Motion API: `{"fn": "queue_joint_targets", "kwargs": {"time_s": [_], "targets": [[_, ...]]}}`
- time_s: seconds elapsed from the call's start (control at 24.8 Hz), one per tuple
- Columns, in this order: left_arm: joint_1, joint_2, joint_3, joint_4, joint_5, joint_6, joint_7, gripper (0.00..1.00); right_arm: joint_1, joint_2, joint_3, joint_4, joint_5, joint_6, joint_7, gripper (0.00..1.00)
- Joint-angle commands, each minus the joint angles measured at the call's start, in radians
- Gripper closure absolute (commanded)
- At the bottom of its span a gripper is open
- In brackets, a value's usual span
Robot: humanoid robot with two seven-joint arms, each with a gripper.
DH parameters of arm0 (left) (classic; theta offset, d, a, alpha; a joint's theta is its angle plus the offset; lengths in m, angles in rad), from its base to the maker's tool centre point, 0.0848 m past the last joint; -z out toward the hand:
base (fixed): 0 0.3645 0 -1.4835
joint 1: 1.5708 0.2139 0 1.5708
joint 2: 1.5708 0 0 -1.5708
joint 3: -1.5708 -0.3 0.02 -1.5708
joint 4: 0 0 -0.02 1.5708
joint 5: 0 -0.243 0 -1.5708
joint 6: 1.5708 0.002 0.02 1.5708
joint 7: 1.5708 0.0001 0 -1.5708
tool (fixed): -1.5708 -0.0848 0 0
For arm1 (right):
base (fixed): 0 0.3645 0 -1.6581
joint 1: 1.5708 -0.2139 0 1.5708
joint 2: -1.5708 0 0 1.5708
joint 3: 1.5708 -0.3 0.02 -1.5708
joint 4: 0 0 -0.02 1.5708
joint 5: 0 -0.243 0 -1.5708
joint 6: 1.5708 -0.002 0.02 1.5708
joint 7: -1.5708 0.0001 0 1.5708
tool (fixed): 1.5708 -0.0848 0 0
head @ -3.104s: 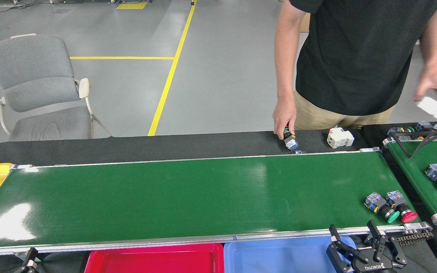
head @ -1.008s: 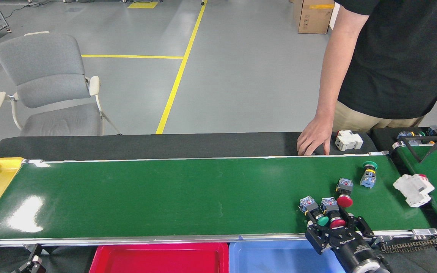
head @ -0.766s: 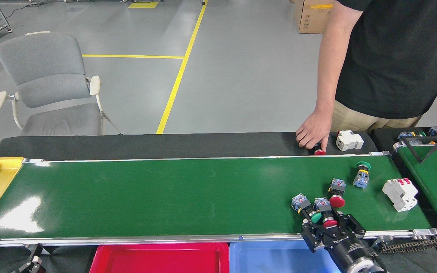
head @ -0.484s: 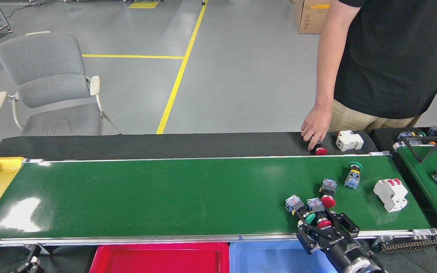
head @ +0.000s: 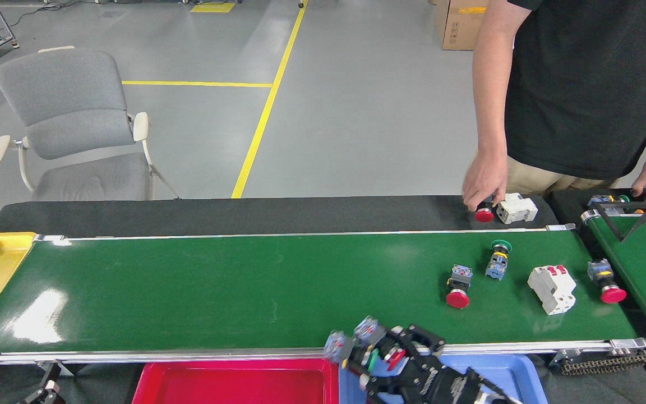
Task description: Pick switch part from conveyor to tray
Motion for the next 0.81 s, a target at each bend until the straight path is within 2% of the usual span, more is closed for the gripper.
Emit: {"fn": "queue_joint_targets", "kwargs": {"time_s": [0.0, 0.2, 0.32, 0.44, 0.56, 0.64, 0.77], "targets": [[-0.016, 0.015, 0.002, -0.008, 0.002, 0.005, 0.005, 0.0, -0.007, 0.008, 0.009, -0.005, -0.005, -0.017, -0.009, 0.0], [-0.018, 0.017, 0.002, -0.011, -0.001, 0.002, 0.005, 0.0, -0.001, 0.005, -0.028, -0.038, -0.016, -0.017, -0.008, 0.0], [-0.009, 0.015, 0.002, -0.01, 0.001, -0.004, 0.005, 0.0, 0.068, 0.012, -0.223, -0.11, -0.017, -0.017, -0.008, 0.01], [-0.006, 0.008, 0.003, -0.015, 0.002, -0.029, 0.006, 0.0, 0.18, 0.069, -0.424, -0.185, -0.016, 0.214, -0.018, 0.02], [-0.004, 0.011, 0.005, -0.011, 0.002, -0.029, 0.008, 0.0, 0.254, 0.068, -0.55, -0.185, -0.002, 0.4, -0.098, 0.03], [-0.002, 0.011, 0.009, -0.011, 0.002, -0.029, 0.009, 0.0, 0.292, 0.063, -0.573, -0.185, 0.001, 0.468, -0.136, 0.03], [-0.001, 0.012, 0.003, -0.011, 0.002, -0.029, 0.009, 0.0, 0.29, 0.058, -0.57, -0.185, 0.017, 0.506, -0.136, 0.03]]}}
